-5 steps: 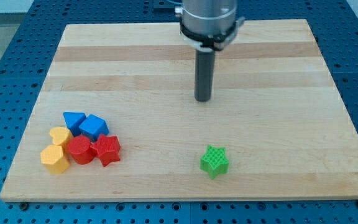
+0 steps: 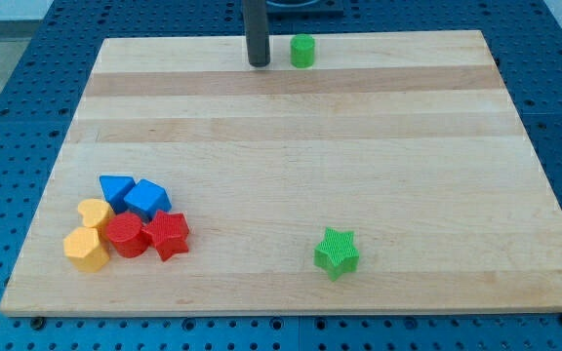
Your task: Move your arm to the red star
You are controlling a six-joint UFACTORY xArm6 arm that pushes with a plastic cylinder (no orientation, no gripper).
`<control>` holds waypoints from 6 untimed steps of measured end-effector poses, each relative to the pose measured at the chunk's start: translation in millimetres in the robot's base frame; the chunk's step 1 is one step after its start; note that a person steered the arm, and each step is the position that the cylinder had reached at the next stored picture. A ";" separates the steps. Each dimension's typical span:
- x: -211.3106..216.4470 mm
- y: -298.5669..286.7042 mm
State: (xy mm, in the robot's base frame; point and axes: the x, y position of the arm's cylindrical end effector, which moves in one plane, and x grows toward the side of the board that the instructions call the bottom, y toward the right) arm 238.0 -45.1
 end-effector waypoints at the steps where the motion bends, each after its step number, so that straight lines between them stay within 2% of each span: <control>1: -20.7 23.3; 2: -37.1 47.5; 4: -39.9 74.9; 6: -19.5 76.8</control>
